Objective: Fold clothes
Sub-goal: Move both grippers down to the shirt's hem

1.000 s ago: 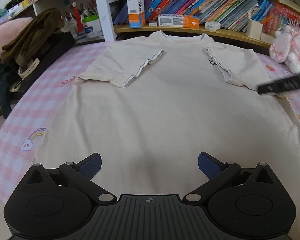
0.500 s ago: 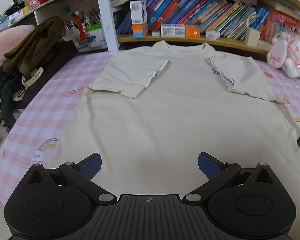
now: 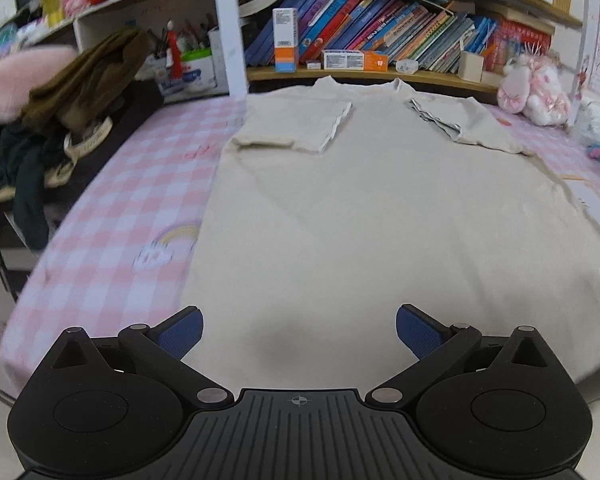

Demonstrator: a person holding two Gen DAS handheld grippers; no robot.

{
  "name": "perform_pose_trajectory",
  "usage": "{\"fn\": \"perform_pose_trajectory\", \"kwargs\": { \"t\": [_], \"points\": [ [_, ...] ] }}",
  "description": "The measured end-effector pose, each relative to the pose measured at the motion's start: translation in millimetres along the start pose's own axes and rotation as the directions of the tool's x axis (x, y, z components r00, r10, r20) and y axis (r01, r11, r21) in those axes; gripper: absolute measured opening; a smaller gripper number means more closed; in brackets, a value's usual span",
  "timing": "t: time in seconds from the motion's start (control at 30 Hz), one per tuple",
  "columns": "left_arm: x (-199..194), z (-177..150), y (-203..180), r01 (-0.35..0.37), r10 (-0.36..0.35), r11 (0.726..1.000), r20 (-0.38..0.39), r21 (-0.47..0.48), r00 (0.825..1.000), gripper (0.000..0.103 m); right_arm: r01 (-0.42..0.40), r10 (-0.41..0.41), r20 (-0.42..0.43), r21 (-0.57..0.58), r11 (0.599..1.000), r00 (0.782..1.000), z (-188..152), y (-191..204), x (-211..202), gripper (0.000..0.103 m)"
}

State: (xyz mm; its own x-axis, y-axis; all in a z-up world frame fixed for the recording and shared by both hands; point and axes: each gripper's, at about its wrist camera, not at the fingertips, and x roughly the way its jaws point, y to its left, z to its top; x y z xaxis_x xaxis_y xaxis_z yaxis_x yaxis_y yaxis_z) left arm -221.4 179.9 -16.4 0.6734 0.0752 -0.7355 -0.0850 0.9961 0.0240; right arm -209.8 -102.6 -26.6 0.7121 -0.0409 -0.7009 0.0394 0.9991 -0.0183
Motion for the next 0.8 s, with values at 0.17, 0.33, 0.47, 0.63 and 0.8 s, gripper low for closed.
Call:
{"fn": "perform_pose_trajectory", "kwargs": {
  "t": [0.17,0.33,0.47,0.63,0.8],
  "points": [
    [-14,-21,27,0.076,-0.078,0.994,-0.024,-0.078,0.997,0.103,0.043,-0.043,-0.017,0.024,0.999,0.999,-25,14,-35,0.09],
    [-26,-38,25,0.099,-0.1,0.992,-0.001,-0.084,0.995,0.103,0.082,-0.081,-0.026,0.045,0.996,0.996,-43,12,-57,0.092],
    [-29,-44,20,0.076,-0.077,0.993,-0.015,-0.088,0.997,0.103,0.095,-0.091,-0.044,0.078,0.992,0.995,-55,2,-66,0.092],
    [-33,-44,18,0.016,-0.022,0.99,-0.043,-0.138,0.999,0.103,0.11,-0.104,-0.053,0.106,0.988,0.993,-65,-18,-71,0.092],
    [-37,-47,16,-0.028,0.017,0.986,-0.065,-0.167,0.998,0.103,0.105,-0.092,-0.077,0.179,0.978,0.993,-66,-48,-68,0.092]
  ]
}}
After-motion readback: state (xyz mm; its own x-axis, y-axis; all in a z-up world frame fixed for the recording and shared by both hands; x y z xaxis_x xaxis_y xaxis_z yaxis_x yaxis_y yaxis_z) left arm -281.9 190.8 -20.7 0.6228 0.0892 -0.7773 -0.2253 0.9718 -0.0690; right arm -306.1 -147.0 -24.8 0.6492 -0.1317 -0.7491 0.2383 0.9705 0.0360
